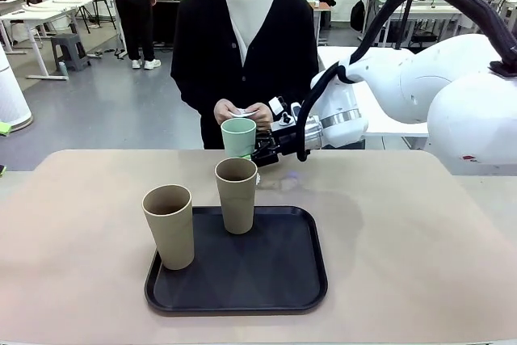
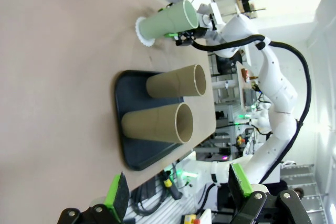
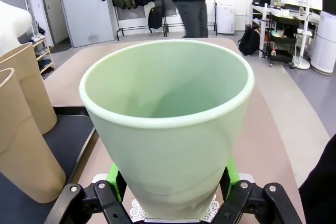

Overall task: Place coasters on the table and set cups on them.
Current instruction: Pick up one Reusable plastic cup and place it on a coaster set by the human.

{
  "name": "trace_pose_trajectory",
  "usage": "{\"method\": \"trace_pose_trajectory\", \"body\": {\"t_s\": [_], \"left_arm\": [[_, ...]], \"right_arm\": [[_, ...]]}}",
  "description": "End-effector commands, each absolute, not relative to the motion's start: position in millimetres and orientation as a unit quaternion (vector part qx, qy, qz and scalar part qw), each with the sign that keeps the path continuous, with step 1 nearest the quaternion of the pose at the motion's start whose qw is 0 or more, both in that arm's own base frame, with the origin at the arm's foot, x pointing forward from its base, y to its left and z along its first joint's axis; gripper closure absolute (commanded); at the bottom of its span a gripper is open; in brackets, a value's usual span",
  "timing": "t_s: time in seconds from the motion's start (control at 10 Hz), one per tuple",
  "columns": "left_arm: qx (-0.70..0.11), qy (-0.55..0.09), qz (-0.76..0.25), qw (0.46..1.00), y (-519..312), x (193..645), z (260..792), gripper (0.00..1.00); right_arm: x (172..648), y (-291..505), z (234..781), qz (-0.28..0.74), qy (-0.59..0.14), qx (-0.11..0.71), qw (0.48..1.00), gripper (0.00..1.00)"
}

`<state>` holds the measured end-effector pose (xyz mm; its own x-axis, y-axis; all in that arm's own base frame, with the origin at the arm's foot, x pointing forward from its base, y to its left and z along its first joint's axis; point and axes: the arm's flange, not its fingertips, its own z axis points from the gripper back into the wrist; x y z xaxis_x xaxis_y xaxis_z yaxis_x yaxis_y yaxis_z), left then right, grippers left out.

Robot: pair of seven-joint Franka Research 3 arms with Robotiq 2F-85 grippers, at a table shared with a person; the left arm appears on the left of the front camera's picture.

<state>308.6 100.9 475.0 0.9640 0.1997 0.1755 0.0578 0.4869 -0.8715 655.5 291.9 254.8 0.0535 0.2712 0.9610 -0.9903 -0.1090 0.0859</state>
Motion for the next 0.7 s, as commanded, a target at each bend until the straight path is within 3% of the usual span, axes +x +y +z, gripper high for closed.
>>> {"method": "trace_pose_trajectory", "body": {"t_s": [0.0,0.1,0.2,0.6], "left_arm": [[-0.508,-0.129,0.041,0.851,101.4,307.7,474.8,0.0],[-0.508,-0.129,0.041,0.851,101.4,307.7,474.8,0.0],[-0.508,-0.129,0.041,0.851,101.4,307.7,474.8,0.0],[-0.508,-0.129,0.041,0.851,101.4,307.7,474.8,0.0]], "right_arm": [[653.5,290.9,254.7,0.571,-0.382,0.484,0.542,0.16],[653.3,290.8,254.5,0.571,-0.38,0.487,0.541,0.16],[653.3,290.3,253.8,0.571,-0.376,0.488,0.542,0.0],[655.0,289.0,252.5,0.569,-0.371,0.49,0.547,0.0]]}}
